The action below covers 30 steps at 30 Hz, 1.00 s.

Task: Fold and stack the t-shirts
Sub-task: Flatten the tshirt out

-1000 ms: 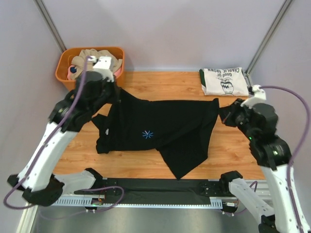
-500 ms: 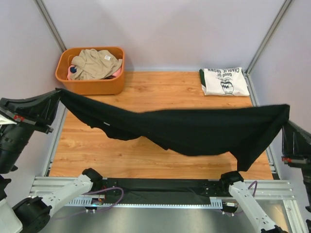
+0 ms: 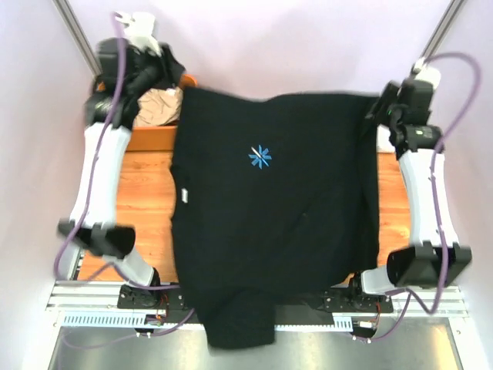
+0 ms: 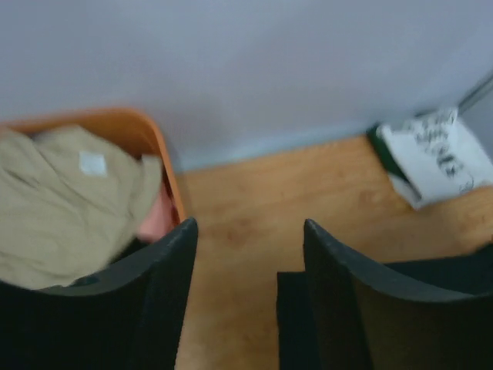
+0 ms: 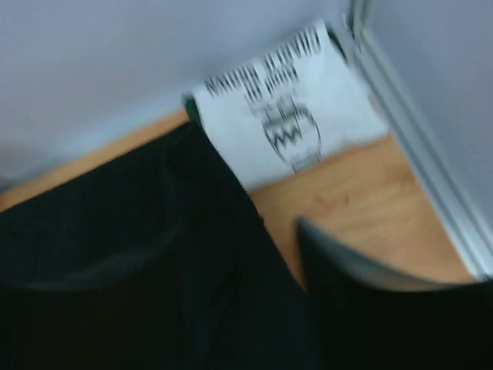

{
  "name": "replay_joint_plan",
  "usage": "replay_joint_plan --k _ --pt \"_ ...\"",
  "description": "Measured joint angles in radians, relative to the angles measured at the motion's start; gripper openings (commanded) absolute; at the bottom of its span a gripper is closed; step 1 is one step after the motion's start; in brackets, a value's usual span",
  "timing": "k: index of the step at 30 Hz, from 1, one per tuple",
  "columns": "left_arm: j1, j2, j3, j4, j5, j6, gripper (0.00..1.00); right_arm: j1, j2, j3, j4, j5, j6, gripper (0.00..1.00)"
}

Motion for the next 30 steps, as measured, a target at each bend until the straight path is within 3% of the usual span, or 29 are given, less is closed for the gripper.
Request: replay_joint_plan --k 1,2,6,9,14,18,22,27,30 --pt "0.017 0.066 -0.024 -0.003 0.031 -0.010 0.80 -0.021 0.028 -0.065 -0.004 -0.003 0.017 1.00" --pt "0.031 0.105 -0.096 0.003 0.049 -0.021 0.99 -0.033 0.034 -0.153 0.002 -0.006 0.035 1.00" --pt "0.015 0.080 -0.570 0.010 0.053 -0.063 1.00 -0.005 -0.107 -0.486 0.002 -0.056 0.084 1.00" --pt "-0.006 -0.023 -0.768 -0.057 0.018 -0.103 0.99 0.020 -0.294 -0.586 0.006 -0.092 0.113 1.00" --pt "-0.075 -0.293 -0.847 -0.032 -0.060 -0.154 0.97 0.026 -0.522 -0.698 0.071 -0.117 0.135 1.00" --pt "-0.269 -0.340 -0.887 0.041 -0.117 -0.205 0.94 0.026 -0.451 -0.758 0.082 -0.170 0.144 1.00" --pt "-0.432 -0.121 -0.908 0.105 -0.133 -0.280 0.93 0.029 -0.264 -0.777 0.060 -0.216 0.146 1.00" --pt "-0.507 0.206 -0.888 0.110 -0.137 -0.331 0.93 0.034 -0.071 -0.732 0.005 -0.227 0.142 1.00" --pt "-0.512 0.306 -0.819 0.073 -0.134 -0.350 0.93 0.043 0.046 -0.674 -0.016 -0.227 0.139 1.00"
